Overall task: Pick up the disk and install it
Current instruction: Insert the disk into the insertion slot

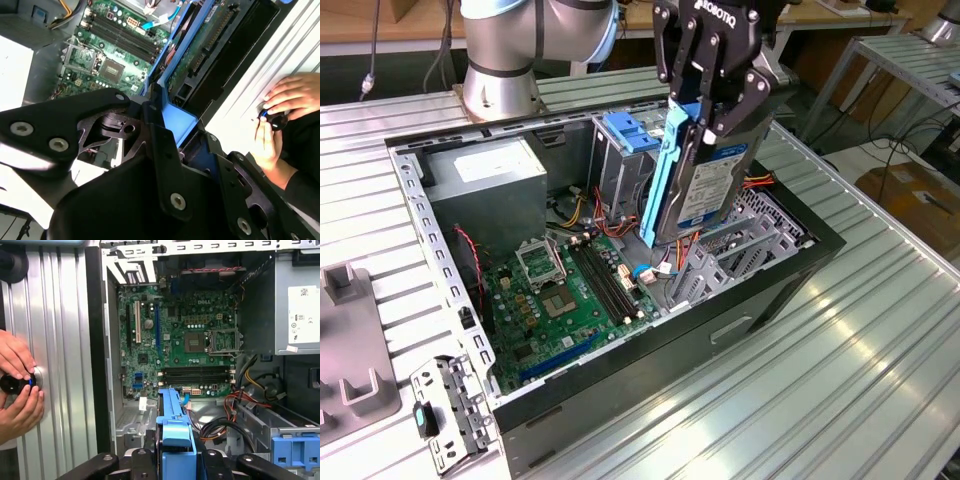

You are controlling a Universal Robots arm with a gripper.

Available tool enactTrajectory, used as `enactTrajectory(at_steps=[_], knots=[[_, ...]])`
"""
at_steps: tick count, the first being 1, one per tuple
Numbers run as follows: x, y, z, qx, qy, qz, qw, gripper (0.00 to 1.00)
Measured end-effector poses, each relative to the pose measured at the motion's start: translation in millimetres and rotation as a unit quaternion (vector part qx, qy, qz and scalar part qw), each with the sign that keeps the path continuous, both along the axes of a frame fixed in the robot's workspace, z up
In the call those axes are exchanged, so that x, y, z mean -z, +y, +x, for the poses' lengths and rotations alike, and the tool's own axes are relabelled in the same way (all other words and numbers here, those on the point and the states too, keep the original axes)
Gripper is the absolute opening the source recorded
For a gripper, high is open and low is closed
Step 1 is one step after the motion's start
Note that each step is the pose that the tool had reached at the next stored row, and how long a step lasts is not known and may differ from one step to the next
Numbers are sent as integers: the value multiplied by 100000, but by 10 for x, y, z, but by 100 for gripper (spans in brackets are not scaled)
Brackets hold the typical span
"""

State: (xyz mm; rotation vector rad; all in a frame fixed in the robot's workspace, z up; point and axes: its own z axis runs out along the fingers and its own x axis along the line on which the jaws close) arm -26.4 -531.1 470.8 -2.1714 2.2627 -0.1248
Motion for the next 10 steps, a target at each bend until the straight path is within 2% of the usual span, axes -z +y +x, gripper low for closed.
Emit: enactTrajectory(at_steps=[6,10], knots=[[13,-22,186,-3,0,-23,100000,37],[20,-31,351,-1,-6,-28,100000,37]])
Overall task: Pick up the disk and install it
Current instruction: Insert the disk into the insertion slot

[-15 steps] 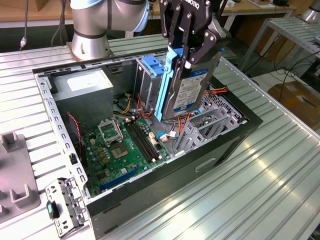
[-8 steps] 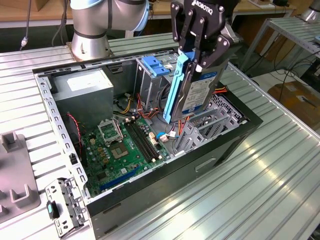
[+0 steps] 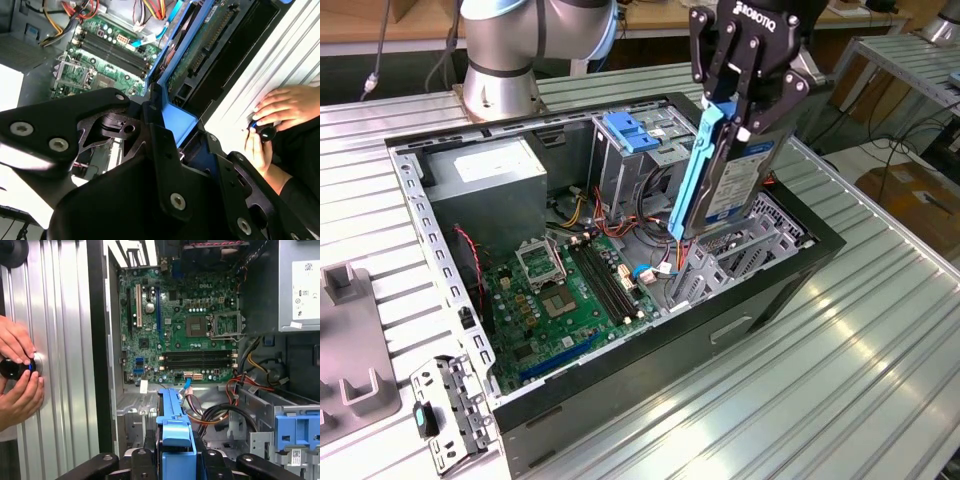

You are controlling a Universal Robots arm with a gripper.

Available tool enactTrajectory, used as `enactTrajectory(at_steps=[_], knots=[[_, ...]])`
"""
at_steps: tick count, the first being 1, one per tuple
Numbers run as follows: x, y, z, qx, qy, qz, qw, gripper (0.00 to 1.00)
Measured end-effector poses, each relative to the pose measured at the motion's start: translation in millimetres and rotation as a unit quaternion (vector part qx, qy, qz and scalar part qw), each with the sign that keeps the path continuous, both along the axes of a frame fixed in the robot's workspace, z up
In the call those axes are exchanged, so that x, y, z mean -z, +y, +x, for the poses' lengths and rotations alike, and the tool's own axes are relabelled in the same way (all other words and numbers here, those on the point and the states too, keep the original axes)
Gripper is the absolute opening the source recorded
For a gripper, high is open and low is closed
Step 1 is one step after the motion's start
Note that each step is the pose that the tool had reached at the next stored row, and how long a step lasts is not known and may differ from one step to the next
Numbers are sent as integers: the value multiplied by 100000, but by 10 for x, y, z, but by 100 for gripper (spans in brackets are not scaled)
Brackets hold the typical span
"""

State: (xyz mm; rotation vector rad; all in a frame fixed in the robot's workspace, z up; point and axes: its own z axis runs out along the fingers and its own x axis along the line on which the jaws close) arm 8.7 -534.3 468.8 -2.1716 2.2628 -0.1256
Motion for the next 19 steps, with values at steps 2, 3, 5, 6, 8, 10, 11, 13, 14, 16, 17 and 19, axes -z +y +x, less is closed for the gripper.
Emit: enactTrajectory(at_steps=[2,3,5,6,8,10,11,13,14,16,17,19], knots=[[2,-4,61,-4,2,0,100000,37],[1,-5,84,-8,2,-6,100000,37],[1,-7,117,-2,3,-6,100000,37],[2,-7,120,-2,3,-4,100000,37],[1,-8,120,2,5,-10,100000,37],[1,-8,121,-3,3,-7,100000,37],[1,-8,121,-3,3,-9,100000,37],[1,-9,121,-2,5,-10,100000,37],[1,-9,121,-2,5,-10,100000,37],[1,-12,121,-1,4,-10,100000,37],[1,-19,121,-2,3,-11,100000,37],[3,-58,122,-8,4,-31,100000,37]])
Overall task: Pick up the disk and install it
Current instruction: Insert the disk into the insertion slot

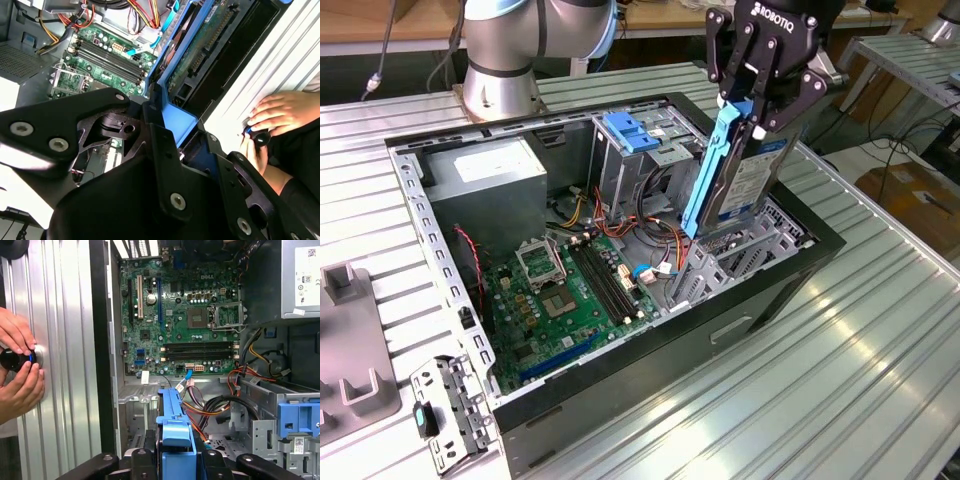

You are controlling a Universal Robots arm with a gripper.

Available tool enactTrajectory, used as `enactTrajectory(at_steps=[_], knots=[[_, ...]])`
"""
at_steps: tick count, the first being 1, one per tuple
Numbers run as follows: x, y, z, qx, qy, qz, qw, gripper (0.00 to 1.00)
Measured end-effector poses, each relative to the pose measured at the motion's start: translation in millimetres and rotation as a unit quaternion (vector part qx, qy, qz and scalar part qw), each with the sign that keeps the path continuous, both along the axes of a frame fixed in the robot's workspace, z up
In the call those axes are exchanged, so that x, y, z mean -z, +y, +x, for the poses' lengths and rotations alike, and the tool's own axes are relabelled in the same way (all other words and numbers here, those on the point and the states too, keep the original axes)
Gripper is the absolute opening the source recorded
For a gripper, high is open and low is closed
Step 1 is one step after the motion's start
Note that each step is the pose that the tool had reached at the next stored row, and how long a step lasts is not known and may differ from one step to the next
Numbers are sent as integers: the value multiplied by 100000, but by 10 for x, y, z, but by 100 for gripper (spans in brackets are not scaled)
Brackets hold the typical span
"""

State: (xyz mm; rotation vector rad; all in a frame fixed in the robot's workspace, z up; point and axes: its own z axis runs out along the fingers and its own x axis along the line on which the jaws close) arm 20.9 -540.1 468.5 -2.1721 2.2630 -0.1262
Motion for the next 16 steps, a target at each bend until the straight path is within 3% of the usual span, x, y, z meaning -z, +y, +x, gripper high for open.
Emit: enactTrajectory(at_steps=[4,10,12,13,16], knots=[[6,-62,26,6,-4,-72,100000,37],[17,-64,193,5,-1,-75,100000,37],[149,-78,246,95,-1,-69,100000,37],[153,-116,260,92,0,-69,100000,37],[178,-118,232,-639,3,-75,99998,37]])
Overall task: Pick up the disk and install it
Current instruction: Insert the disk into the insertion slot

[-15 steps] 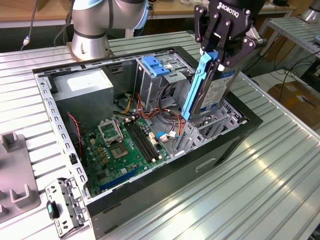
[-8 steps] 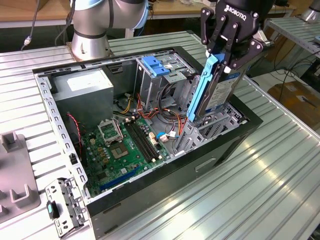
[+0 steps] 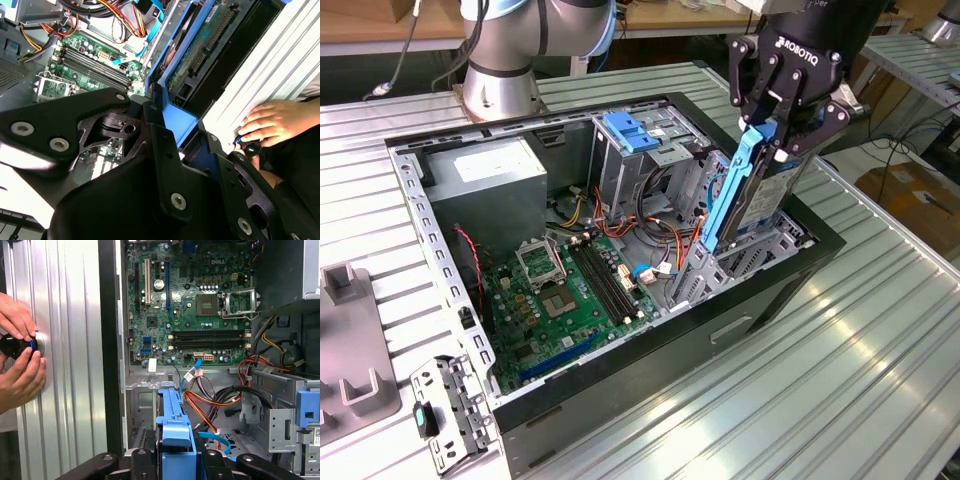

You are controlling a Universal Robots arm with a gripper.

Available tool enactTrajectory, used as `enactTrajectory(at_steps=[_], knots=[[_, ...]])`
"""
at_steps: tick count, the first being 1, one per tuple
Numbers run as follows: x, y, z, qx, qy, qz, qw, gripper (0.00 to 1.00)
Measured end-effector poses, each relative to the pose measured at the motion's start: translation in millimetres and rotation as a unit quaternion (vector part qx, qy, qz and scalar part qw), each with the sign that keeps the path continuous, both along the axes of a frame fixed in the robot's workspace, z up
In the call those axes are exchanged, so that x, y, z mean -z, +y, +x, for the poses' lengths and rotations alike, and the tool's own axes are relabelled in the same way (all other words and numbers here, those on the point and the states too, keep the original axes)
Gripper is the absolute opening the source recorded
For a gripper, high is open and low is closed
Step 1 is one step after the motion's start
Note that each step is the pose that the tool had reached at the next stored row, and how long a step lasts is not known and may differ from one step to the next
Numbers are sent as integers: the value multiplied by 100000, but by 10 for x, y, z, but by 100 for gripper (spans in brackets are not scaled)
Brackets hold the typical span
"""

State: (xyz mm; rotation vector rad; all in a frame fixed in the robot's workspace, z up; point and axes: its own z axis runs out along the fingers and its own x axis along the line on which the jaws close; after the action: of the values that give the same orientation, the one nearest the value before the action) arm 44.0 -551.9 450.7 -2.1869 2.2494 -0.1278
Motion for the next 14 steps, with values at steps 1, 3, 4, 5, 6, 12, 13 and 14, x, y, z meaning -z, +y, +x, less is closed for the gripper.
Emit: enactTrajectory(at_steps=[1,3,4,5,6,12,13,14], knots=[[11,0,-1,3,6,-5,100000,37],[24,0,-1,2,6,7,100000,37],[34,0,-1,3,13,2,100000,37],[47,0,-1,5,18,7,100000,37],[60,0,-1,5,34,7,100000,37],[103,0,1,4,117,3,100000,37],[103,0,1,4,117,0,100000,37],[103,0,1,5,115,-4,100000,37]])
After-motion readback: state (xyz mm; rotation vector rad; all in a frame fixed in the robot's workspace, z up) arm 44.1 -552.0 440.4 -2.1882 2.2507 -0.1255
